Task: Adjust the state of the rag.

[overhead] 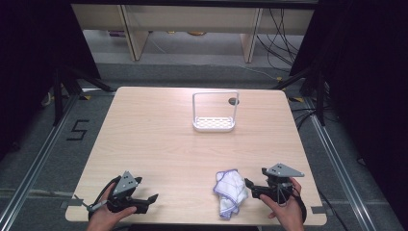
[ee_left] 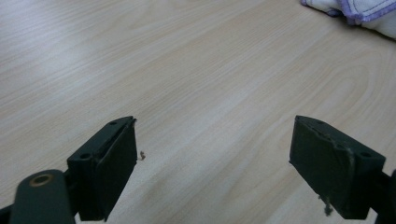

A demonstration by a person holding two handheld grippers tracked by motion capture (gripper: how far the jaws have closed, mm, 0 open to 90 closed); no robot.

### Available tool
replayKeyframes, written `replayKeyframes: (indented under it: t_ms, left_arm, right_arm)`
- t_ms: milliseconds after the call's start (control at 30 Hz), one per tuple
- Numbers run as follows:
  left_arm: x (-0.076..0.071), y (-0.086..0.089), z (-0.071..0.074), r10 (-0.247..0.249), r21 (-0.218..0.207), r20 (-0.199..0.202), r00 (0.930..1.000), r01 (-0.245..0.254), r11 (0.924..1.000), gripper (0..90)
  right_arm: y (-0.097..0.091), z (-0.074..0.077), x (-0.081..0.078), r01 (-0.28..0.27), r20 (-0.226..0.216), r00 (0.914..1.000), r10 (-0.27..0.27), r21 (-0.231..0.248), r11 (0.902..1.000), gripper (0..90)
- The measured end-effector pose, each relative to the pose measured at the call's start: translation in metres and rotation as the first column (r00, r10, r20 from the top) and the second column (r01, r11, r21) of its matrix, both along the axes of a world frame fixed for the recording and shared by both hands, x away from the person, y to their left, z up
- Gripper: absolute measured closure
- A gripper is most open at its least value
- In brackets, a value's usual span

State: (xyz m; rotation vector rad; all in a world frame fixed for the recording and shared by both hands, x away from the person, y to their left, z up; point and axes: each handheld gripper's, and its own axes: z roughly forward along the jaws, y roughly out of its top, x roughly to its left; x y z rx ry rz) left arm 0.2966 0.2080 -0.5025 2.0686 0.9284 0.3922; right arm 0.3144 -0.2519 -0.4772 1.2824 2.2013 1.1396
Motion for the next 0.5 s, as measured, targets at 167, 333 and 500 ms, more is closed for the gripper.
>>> replayKeyframes:
  t_ms: [167,333,500]
  left_arm:
    - [0.0008,-0.0005,-0.0017,0.004,0.006,-0.008,1.0,-0.004,1.0,14.7]
    - [0.0014,-0.0009,-0.0016,-0.004,0.009,-0.006,1.0,0.004,1.0,14.7]
    - [0.0016,-0.0019,-0.0019,0.011,0.001,-0.007,0.9999,-0.011,0.9999,14.8]
  right_arm:
    - [0.0001,-0.0014,0.0021,-0.013,0.021,0.9997,0.013,-0.01,0.9999,22.8]
    - [0.0021,0.0002,0.0005,-0.015,0.013,0.9998,0.016,-0.021,0.9997,22.7]
    - [0.0036,0.0013,0.0002,-0.028,0.013,0.9995,0.029,-0.02,0.9994,22.4]
